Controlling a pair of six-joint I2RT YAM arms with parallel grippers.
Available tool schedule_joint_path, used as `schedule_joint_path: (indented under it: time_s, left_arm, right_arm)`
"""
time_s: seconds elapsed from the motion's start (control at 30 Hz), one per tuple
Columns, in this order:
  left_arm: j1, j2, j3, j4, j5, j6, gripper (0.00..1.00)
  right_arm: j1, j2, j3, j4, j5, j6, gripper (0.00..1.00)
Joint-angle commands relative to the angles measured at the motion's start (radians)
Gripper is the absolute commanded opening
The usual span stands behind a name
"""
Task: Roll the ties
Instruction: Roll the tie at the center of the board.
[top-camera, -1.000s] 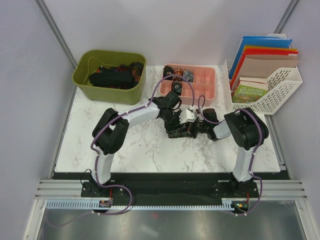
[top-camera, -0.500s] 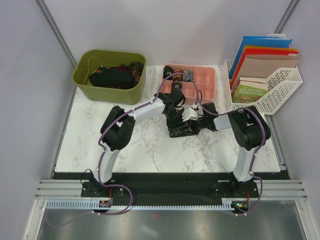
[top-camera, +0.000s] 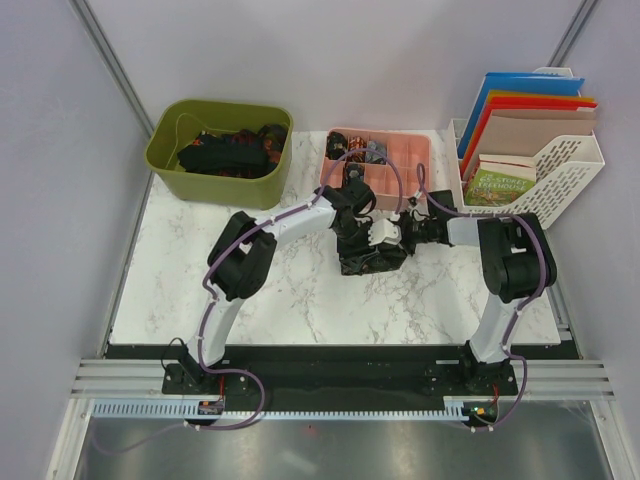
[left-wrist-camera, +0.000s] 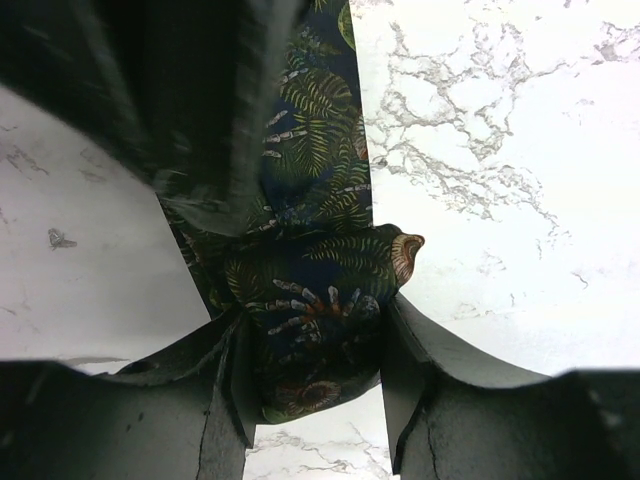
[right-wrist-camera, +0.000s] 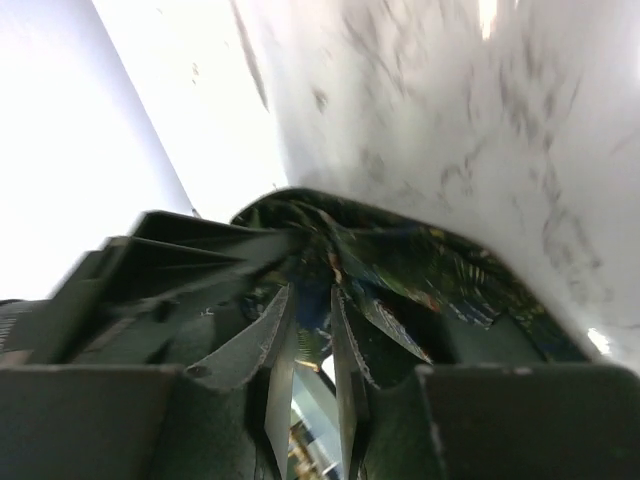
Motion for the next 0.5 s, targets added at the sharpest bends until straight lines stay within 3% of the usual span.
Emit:
schedule_joint_path:
  time_s: [0.0,0.27,0.47]
  left_arm:
    - [-0.022,0.110,-0.068,-0.073,-0.087,0.075,0.25]
    - [-0.011,0.064,-0.142,-0.091,-0.091,0.136,0.24]
    - [0.001,0.006,-0.199,-0.142,-0.058,0.205,0.23]
  right_arm:
    - [-0.026,-0.037,0.056,-0.069,-0.006,-0.105,0.27]
    - [-0.019,0.053,0.004,-0.069,0.076,-0.139,0.24]
    - [0.007,0.007,-0.066,-0.169,0.097,-0.218,0.24]
